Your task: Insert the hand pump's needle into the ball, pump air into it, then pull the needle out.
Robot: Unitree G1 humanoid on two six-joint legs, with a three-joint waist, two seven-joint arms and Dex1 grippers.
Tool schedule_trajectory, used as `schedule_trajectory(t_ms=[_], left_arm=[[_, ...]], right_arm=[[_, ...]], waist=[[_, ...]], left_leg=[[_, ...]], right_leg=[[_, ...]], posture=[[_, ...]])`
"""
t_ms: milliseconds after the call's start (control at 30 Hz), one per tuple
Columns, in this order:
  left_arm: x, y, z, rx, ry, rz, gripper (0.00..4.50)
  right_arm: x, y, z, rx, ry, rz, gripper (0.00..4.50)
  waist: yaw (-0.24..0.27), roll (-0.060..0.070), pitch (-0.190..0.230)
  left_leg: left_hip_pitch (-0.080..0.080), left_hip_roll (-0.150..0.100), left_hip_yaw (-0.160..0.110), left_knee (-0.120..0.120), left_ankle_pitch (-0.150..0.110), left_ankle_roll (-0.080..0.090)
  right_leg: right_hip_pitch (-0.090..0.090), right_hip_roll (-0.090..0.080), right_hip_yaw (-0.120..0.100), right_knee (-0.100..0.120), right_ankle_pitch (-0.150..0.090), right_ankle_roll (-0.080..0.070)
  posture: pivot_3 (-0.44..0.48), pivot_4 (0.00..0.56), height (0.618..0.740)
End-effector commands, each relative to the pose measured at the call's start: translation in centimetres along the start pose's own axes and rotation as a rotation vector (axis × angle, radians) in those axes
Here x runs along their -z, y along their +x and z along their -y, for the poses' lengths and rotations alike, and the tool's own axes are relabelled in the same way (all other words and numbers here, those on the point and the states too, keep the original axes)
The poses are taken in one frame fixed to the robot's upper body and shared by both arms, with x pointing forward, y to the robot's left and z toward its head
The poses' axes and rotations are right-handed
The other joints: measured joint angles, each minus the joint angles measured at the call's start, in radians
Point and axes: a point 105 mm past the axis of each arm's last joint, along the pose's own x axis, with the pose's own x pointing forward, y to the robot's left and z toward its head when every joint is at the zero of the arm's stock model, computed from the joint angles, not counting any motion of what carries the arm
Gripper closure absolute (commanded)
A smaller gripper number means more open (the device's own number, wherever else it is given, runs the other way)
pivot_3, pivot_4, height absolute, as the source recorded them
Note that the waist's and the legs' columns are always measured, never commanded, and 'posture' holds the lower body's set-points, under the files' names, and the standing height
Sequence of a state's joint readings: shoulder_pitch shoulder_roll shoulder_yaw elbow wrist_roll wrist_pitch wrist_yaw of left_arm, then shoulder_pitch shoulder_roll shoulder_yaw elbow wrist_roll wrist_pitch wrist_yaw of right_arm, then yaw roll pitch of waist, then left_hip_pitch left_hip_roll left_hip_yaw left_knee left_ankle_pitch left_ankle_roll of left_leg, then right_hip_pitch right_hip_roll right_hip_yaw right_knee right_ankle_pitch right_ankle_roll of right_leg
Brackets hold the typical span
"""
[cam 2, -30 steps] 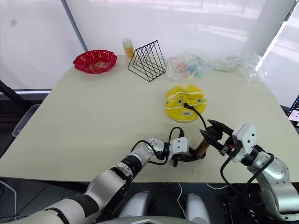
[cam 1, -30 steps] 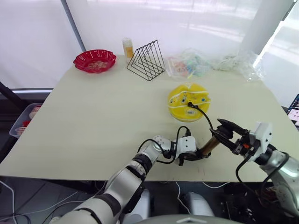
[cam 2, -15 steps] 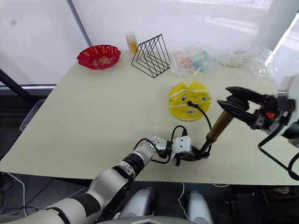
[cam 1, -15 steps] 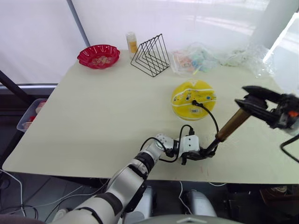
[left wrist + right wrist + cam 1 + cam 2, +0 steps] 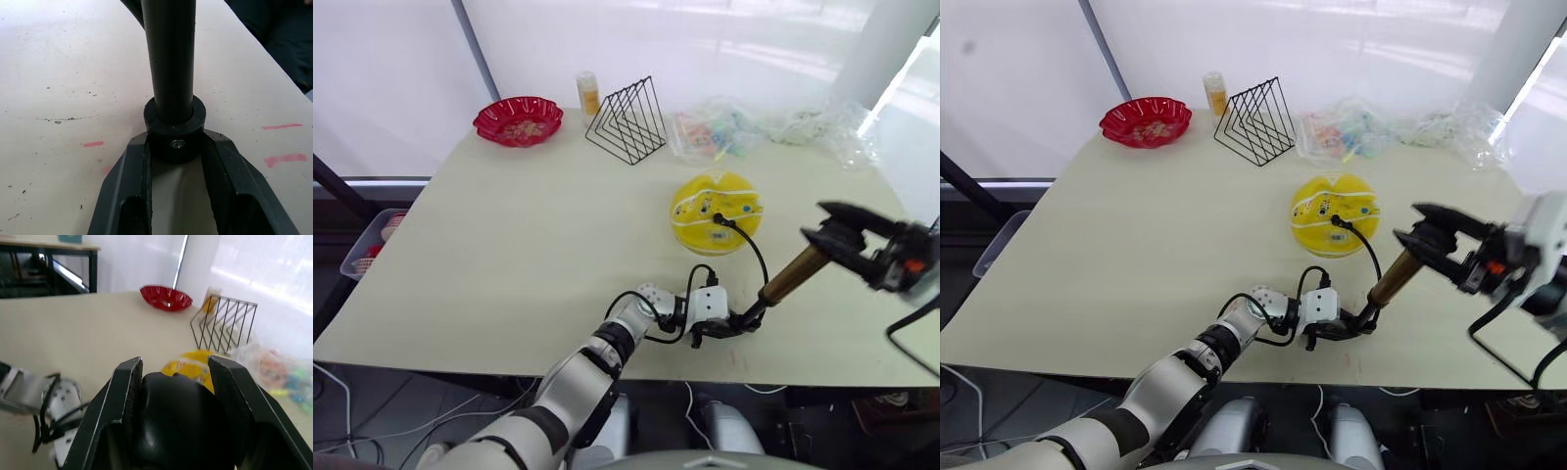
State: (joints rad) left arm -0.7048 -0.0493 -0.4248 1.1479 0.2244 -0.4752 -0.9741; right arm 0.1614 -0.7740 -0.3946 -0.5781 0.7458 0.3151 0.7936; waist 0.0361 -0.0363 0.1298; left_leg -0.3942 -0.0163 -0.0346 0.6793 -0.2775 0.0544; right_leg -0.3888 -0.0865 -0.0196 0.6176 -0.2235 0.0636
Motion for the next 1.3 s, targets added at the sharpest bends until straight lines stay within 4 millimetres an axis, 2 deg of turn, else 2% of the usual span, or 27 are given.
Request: schedule_trajectory(t_ms=[33, 200, 333, 433, 533, 667, 800, 1000, 1067, 1133, 1300], left_arm=[[4.7, -0.5, 3.1, 0.08, -0.112, -0.168, 3.5], [4.6, -0.4, 3.0, 0.079, -0.112, -0.167, 3.5], [4.6, -0.3, 3.0, 0.08, -0.113, -0.165, 3.5], [4.6, -0.4, 3.0, 0.082, -0.112, -0.168, 3.5], [4.7, -0.5, 3.0, 0.082, -0.112, -0.171, 3.5], [4.7, -0.5, 3.0, 0.087, -0.11, -0.173, 3.5], [4.7, -0.5, 3.1, 0.093, -0.11, -0.173, 3.5], [4.7, -0.6, 3.0, 0.093, -0.108, -0.174, 3.5], [4.7, -0.6, 3.0, 0.093, -0.108, -0.174, 3.5], [4.7, -0.5, 3.0, 0.093, -0.108, -0.175, 3.5], [4.7, -0.5, 3.1, 0.095, -0.11, -0.172, 3.5]], right_arm=[[6.6, 0.0, -1.8, -0.003, 0.129, -0.157, 2.87], [10.4, 0.3, -3.6, 0.006, 0.177, -0.199, 2.87], [10.7, 0.3, -3.8, 0.012, 0.175, -0.183, 2.87], [4.9, 0.6, -2.2, 0.002, 0.112, -0.018, 2.87], [1.1, 0.4, -1.0, -0.008, 0.053, 0.05, 2.87], [-5.1, 0.1, 0.7, -0.011, -0.044, 0.139, 2.87], [-8.8, -0.7, 1.7, 0.002, -0.084, 0.169, 2.87], [-12.1, -1.2, 1.9, 0.015, -0.122, 0.205, 2.87], [-12.0, -1.0, 1.8, 0.017, -0.128, 0.199, 2.87], [-10.4, -0.6, 1.4, 0.008, -0.112, 0.152, 2.87], [-1.7, 0.4, 0.2, 0.039, -0.004, -0.036, 2.89]], waist=[[-0.001, -0.002, -0.001], [-0.002, -0.004, -0.005], [0.0, 0.0, -0.009], [0.002, 0.002, -0.007], [0.005, 0.011, -0.001], [0.007, 0.019, 0.004], [0.01, 0.02, 0.008], [0.008, 0.02, 0.01], [0.008, 0.02, 0.011], [0.008, 0.02, 0.011], [0.005, 0.014, 0.006]], left_leg=[[0.003, 0.001, -0.001, 0.0, 0.0, 0.0], [0.01, 0.002, -0.001, -0.006, -0.003, -0.005], [0.011, 0.002, -0.001, -0.01, -0.001, -0.001], [0.01, 0.002, -0.001, -0.011, -0.001, -0.001], [0.006, 0.001, -0.001, -0.01, 0.0, 0.0], [-0.003, 0.0, -0.001, -0.009, 0.0, 0.0], [-0.006, -0.002, 0.0, -0.009, 0.0, 0.0], [-0.006, -0.002, 0.0, -0.009, 0.0, 0.0], [-0.006, -0.002, 0.0, -0.008, 0.0, 0.001], [-0.007, -0.003, 0.0, -0.008, 0.0, 0.001], [-0.003, -0.002, -0.001, -0.009, 0.0, 0.001]], right_leg=[[0.003, 0.0, -0.001, 0.0, -0.002, 0.002], [0.009, 0.0, 0.004, -0.003, -0.003, 0.003], [0.011, 0.0, 0.004, -0.01, 0.0, -0.001], [0.011, 0.0, 0.003, -0.011, 0.0, -0.002], [0.008, -0.001, 0.003, -0.011, 0.0, -0.002], [0.001, -0.001, 0.002, -0.011, 0.001, -0.002], [-0.002, -0.002, -0.002, -0.011, 0.002, 0.0], [-0.002, -0.002, -0.002, -0.011, 0.001, -0.001], [-0.002, -0.002, -0.002, -0.01, 0.001, -0.001], [-0.002, -0.002, -0.002, -0.01, 0.001, -0.001], [0.001, -0.001, -0.003, -0.01, 0.003, 0.003]], posture=[[0.0, 0.15, 0.737], [0.0, 0.15, 0.737], [0.0, 0.15, 0.737], [0.0, 0.15, 0.737], [0.0, 0.15, 0.737], [0.0, 0.15, 0.737], [0.0, 0.15, 0.737], [0.0, 0.15, 0.737], [0.0, 0.15, 0.737], [0.0, 0.15, 0.737], [0.0, 0.15, 0.737]])
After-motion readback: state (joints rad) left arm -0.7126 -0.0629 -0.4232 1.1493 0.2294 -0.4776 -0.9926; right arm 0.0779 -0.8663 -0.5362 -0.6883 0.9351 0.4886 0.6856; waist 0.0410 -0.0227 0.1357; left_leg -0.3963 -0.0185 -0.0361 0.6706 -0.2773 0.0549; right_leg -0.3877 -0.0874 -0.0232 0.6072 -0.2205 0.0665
